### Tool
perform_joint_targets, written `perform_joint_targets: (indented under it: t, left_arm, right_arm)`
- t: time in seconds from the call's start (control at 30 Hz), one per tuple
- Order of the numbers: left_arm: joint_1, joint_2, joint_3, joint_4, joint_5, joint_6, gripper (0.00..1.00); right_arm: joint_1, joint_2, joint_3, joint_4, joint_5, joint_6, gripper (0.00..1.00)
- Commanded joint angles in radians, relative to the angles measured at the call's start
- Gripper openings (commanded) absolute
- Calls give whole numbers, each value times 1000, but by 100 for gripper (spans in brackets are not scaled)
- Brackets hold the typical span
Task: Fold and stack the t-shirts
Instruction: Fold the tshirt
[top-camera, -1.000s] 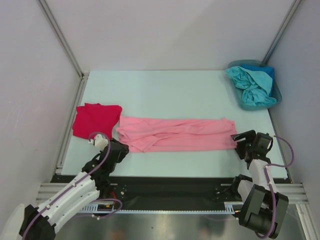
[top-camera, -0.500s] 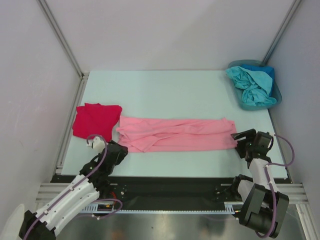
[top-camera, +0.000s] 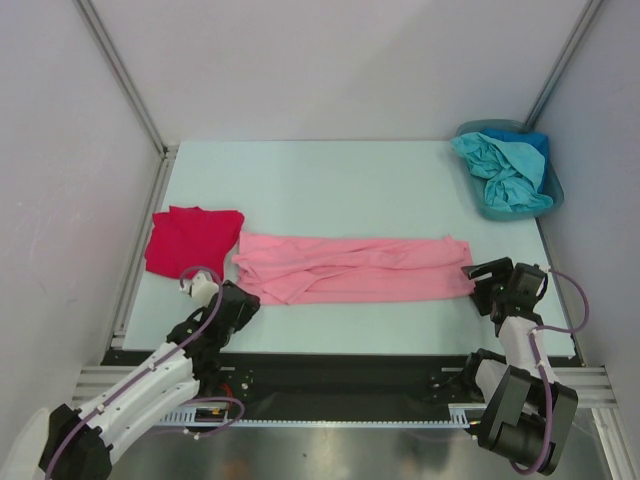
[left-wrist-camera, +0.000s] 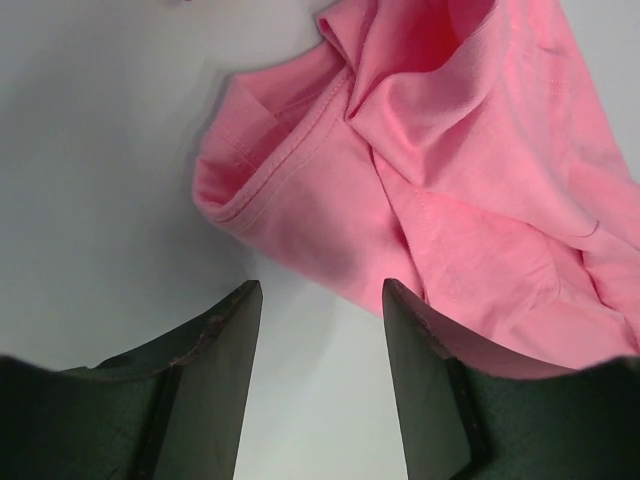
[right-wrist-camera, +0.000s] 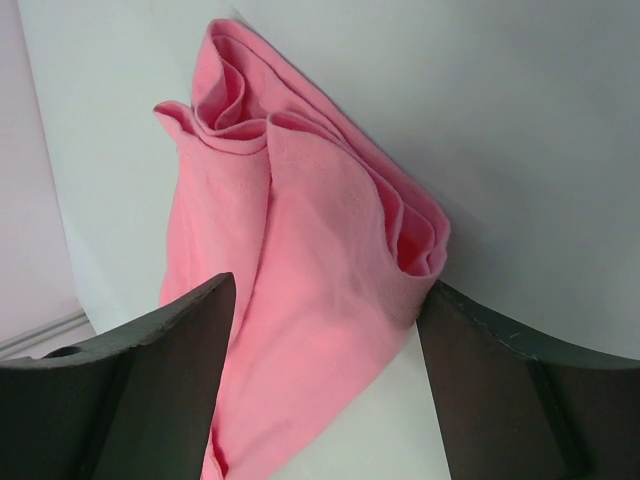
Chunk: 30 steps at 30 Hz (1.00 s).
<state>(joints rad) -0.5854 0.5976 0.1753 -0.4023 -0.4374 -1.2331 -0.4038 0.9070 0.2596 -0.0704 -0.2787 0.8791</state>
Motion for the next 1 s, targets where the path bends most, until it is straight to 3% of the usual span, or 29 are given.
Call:
perform_joint_targets:
  t: [0.0,0.43,0.67,0.97]
  left_arm:
    - [21,16,-30,16,16,7,59]
    - [116,281,39,227,37,104,58]
    - [157,376,65,316,55,130,58]
    - [179,395,87,329,60,146,56]
  right_arm:
    - [-7,3,-3,37,-16,-6,77]
    - [-23,33,-33,61,-30,-17,77]
    - [-24,81,-46,156,-34,15,76]
    - [-24,199,-56,271,-43,70,71]
